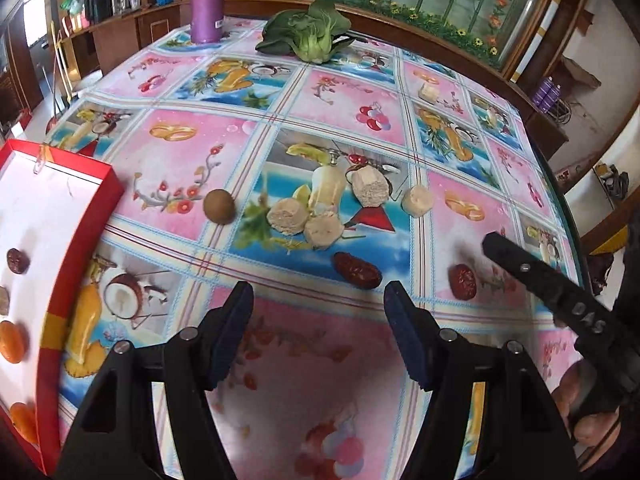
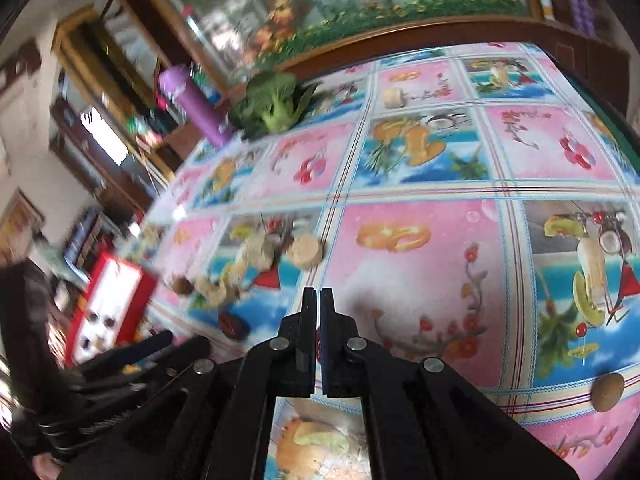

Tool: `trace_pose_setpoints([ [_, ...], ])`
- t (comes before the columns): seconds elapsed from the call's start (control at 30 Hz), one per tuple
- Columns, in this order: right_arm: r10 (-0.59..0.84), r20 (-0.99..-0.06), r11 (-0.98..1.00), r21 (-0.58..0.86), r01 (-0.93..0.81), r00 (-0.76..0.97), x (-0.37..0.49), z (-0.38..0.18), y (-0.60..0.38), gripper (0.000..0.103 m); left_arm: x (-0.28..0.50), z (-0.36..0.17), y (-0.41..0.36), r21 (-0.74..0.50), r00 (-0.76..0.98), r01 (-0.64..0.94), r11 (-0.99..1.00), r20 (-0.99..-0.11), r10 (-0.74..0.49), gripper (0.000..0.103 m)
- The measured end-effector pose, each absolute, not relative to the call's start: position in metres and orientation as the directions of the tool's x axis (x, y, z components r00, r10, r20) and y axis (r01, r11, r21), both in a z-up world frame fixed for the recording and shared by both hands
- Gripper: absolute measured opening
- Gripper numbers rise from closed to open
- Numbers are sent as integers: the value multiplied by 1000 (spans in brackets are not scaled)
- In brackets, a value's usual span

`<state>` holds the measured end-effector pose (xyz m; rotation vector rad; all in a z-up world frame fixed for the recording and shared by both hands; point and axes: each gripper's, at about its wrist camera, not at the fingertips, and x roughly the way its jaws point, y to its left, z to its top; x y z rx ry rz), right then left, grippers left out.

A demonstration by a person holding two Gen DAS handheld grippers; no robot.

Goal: Organize fruits
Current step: 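Grasp a dark red date with the left gripper while the right gripper grasps another date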

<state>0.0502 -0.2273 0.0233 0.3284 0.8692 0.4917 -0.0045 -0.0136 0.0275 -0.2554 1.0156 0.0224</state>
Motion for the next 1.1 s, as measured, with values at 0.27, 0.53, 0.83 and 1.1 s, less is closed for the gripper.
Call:
trace_pose_setpoints([
  [0.27, 634, -572, 755, 603, -258, 520, 56, 26, -242, 0, 19, 17, -21, -199, 459, -213, 956, -885, -82, 67],
  [0.53, 652, -586, 735, 643, -214, 480, 58, 21, -250, 3, 26, 17, -34, -148, 456, -152, 977, -888, -63, 29],
  [0.83, 689, -590, 712, 659, -241, 420, 57, 18, -243, 3, 14, 18, -33, -126, 433, 9, 992, -894, -117, 20],
  [1.1, 602, -694, 798, 507, -326, 395, 47, 17, -213, 3, -19, 17, -44, 77, 496, 160, 984, -868, -13, 19],
])
